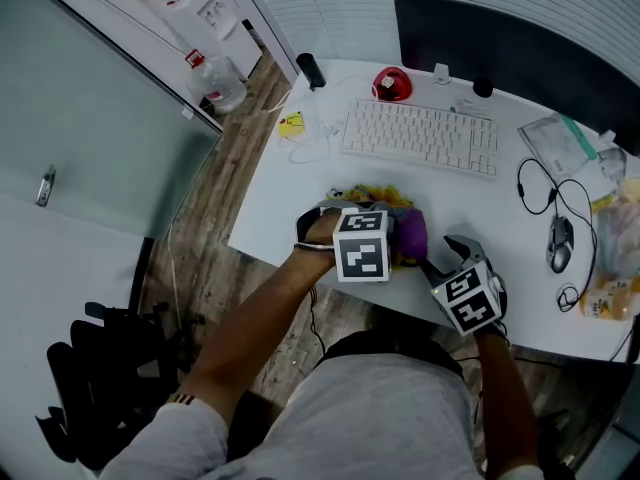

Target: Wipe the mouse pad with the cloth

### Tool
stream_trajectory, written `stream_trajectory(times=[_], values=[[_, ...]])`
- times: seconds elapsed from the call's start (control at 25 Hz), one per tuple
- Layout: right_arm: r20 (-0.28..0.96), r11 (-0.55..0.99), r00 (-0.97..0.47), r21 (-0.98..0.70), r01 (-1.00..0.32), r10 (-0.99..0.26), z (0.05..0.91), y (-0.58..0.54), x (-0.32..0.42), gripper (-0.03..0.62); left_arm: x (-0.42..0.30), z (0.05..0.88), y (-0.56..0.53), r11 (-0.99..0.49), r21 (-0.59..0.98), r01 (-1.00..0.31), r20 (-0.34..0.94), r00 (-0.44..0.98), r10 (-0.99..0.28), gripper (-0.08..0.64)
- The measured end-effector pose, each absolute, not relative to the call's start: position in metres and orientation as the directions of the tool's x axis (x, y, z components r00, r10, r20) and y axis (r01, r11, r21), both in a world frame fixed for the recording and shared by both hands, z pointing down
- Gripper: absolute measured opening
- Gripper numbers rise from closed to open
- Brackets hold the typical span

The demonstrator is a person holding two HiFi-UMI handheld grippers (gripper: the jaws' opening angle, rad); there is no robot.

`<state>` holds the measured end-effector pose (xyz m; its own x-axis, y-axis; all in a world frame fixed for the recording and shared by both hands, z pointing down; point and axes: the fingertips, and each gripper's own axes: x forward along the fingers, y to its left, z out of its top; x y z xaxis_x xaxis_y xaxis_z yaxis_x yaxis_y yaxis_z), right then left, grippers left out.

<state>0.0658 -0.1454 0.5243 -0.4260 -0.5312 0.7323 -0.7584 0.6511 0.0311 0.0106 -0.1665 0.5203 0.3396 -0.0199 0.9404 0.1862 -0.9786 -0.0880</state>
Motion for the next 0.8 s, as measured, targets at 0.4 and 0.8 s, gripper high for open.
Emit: stream_trajectory(times=[0.4, 0.8], values=[[0.737, 0.666, -0.431, 0.035, -0.745, -0.521, 0.535, -0.151, 0.064, 0.210, 0.033, 0.542, -0.165, -0.979, -0.056, 0.198, 0.954, 0.300, 0.006, 0.084], [0.743, 0.678, -0.443, 0.021, -0.735, -0.502, 0.538, -0.155, 0.049, 0.210, 0.034, 0.546, -0.164, -0.979, -0.032, 0.201, 0.955, 0.295, 0.030, 0.083]])
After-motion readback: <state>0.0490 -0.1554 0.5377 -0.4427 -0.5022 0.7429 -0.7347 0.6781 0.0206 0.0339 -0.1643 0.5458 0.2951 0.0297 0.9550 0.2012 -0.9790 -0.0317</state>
